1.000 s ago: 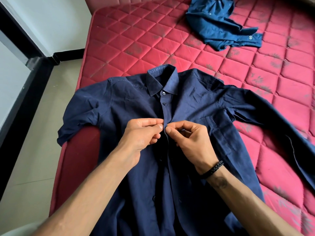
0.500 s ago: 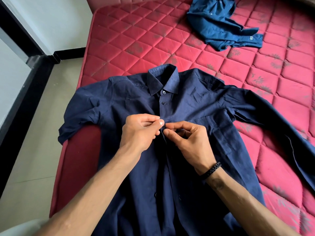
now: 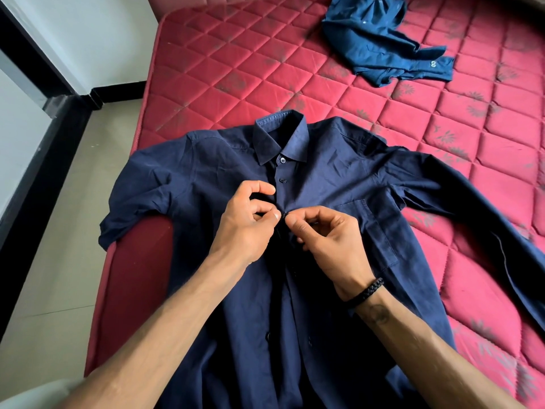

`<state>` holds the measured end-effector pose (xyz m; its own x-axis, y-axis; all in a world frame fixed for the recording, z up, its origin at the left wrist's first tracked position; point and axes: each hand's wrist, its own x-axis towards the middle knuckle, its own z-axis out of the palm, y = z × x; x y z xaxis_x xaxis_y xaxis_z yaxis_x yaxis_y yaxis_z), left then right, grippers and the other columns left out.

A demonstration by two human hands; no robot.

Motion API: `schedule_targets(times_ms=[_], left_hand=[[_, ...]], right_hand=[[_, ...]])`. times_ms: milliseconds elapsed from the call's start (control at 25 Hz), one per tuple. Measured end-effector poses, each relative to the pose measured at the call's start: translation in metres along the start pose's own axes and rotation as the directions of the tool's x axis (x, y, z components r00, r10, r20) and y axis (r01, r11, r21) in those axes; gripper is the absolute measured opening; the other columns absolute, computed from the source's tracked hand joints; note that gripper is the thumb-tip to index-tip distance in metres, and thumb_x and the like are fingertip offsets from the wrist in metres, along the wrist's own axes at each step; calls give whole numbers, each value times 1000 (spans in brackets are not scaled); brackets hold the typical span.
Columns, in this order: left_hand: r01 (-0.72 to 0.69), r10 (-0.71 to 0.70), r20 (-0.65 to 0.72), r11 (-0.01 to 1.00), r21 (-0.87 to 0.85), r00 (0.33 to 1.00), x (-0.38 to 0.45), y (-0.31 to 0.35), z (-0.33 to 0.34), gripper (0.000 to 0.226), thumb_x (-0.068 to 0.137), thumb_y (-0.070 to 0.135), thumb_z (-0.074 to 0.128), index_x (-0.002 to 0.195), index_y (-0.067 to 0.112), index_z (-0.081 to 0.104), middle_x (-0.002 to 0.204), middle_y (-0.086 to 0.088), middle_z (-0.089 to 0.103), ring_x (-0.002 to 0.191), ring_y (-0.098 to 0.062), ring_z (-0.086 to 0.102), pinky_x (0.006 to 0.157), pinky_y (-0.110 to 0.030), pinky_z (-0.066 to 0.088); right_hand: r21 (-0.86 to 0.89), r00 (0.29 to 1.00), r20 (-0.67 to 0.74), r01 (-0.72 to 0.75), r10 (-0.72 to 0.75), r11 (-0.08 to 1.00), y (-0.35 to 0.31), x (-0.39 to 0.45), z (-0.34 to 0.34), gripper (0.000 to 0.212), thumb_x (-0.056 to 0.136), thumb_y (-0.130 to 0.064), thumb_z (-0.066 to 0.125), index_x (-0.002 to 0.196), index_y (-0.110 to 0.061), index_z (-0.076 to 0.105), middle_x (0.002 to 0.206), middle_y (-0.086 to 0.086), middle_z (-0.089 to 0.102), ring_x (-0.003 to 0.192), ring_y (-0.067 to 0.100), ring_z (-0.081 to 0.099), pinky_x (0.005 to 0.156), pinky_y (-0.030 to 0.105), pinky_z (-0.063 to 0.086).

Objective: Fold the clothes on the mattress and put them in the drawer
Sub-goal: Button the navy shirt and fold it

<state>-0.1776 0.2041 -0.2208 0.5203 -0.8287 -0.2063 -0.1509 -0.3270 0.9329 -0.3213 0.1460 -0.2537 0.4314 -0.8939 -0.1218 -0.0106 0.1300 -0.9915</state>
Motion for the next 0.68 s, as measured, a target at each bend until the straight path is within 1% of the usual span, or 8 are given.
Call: schedule_targets(times_ms=[80,200,320,440,520,560,600,680], left_hand=[[-23,22,29,1000,8,999,0,0,0,34,94,9,65,113,36,57,80,13,70,66,-11,56,67,-30,51],[-91,88,61,994,54,994,-2,2,0,34,95,8,63,114,35,56,80,12,68,62,-10,55,64,-26,48],[-232,229,38,950,211,973,-4,5,1,33,94,8,62,115,32,53,80,11,69,54,-9,55,57,-21,45],[-285,302,-9,909,305,953,-7,6,2,33,92,12,65,113,33,51,80,13,71,54,-12,60,58,-27,48],[-221,239,-31,933,284,970,-5,4,2,31,91,15,68,112,33,53,80,13,73,62,-9,65,65,-29,53],[-162,176,-41,960,230,984,-2,4,3,31,90,17,69,112,34,55,82,13,75,67,-7,68,70,-31,57],[-98,106,-45,984,146,993,0,5,2,32,89,18,71,112,35,57,85,12,76,71,-7,69,76,-34,60],[4,-5,-29,999,-49,1000,2,7,1,34,89,17,75,114,34,60,88,7,78,76,-9,71,82,-38,62]], right_hand=[[-5,999,-17,-29,29,1000,-1,1,0,8,94,-18,75,90,-10,77,76,-3,72,63,4,60,60,18,50],[-110,998,40,-43,48,993,-1,3,0,15,100,-24,67,99,-9,71,77,-4,66,66,6,59,61,20,50],[-95,992,107,-63,73,994,0,6,-3,23,104,-27,59,106,-5,67,78,-1,60,68,9,54,61,21,49],[-83,987,122,-94,104,992,-2,8,-4,20,103,-24,63,103,-6,70,78,-2,63,68,7,57,63,21,50],[-109,991,76,-100,109,989,-8,6,-3,13,99,-21,68,98,-9,72,77,-2,66,67,7,60,62,28,52],[-156,995,49,-80,88,985,-13,4,-4,11,96,-22,72,97,-12,72,77,-2,67,66,8,60,62,33,54],[-226,998,30,-43,51,973,-19,0,-4,13,93,-27,76,97,-16,71,78,-2,68,65,9,59,61,35,54],[-416,999,15,43,-40,909,-31,-15,-6,32,81,-43,85,94,-24,63,79,-4,67,62,9,56,61,32,53]])
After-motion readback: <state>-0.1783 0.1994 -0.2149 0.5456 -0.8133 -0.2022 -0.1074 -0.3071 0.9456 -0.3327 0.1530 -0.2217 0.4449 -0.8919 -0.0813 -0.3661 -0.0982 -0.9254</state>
